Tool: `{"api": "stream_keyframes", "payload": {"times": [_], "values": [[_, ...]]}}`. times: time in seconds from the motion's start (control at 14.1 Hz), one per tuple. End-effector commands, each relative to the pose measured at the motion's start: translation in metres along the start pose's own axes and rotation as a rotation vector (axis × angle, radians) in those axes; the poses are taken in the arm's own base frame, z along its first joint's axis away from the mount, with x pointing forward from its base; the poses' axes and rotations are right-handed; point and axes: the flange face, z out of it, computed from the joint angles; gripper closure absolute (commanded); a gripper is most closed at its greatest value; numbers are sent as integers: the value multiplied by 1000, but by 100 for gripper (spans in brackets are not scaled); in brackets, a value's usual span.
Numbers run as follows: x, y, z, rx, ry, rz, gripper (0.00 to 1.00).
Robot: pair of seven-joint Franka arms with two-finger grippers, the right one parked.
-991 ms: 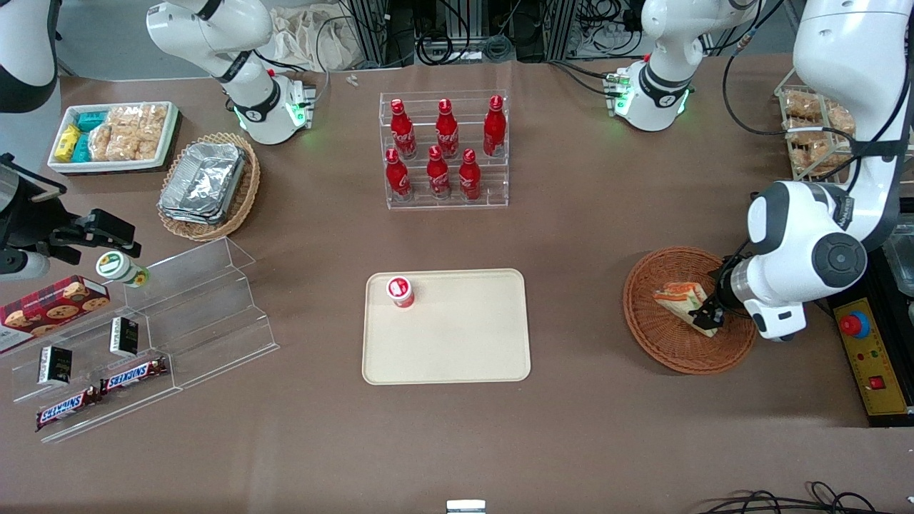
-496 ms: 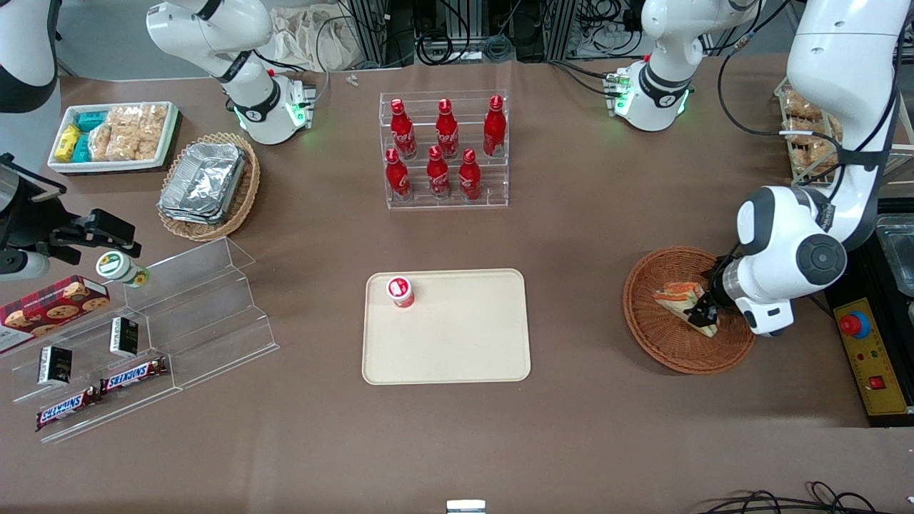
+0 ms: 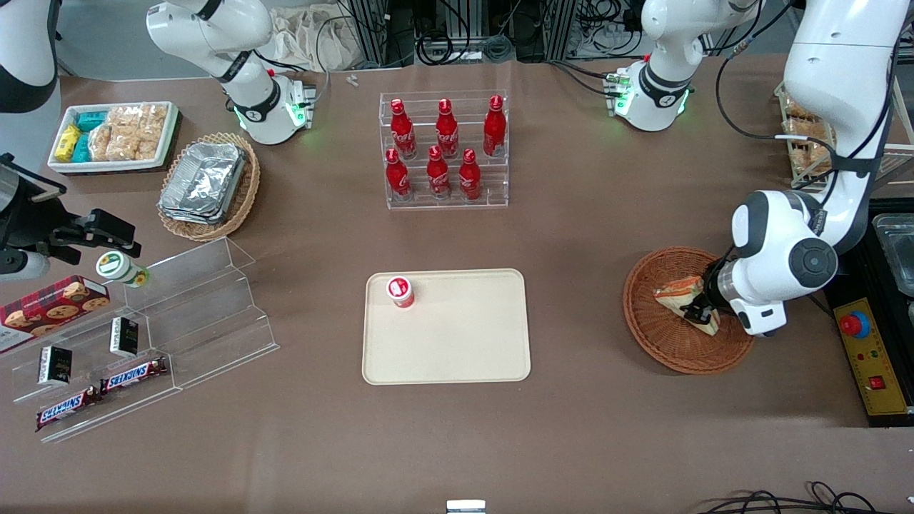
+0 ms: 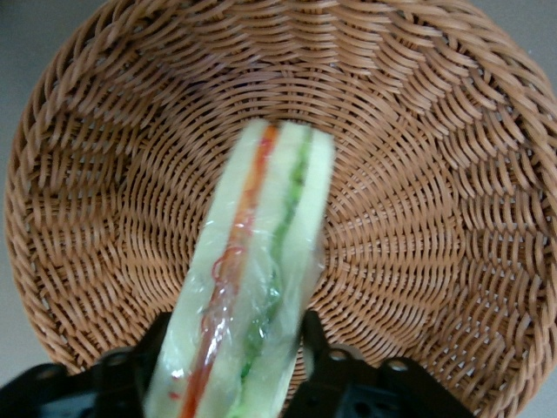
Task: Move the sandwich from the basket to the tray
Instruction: 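Close the left gripper on the sandwich and lift it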
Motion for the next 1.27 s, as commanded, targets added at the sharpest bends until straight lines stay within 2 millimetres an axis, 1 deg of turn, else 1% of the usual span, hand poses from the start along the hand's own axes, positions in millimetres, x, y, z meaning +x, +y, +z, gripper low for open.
{"api": "stream_keyframes", "payload": {"times": [0.0,0.07,0.14,0.28,0.42,0.5,0.57,0.64,0.71,0.78,0.85,0.92,0.99,1.06,1.2], "values": [[-2,1,-1,-19,25,-9,92],[-2,2,-4,-24,29,-7,100],[-2,4,-7,-31,32,-9,100],[0,11,-29,-52,47,-25,100],[0,19,-61,-47,54,-22,100],[0,25,-82,-31,49,-18,100],[1,30,-108,-15,45,-12,100],[-2,35,-136,2,31,-6,100],[-10,41,-163,12,18,4,100],[-22,46,-190,20,8,41,100],[-37,51,-216,20,-2,144,100],[-53,54,-241,18,-28,284,100],[-66,54,-262,12,-57,420,100],[-80,55,-275,-2,-62,526,100],[-121,64,-285,-36,-92,631,100]]}}
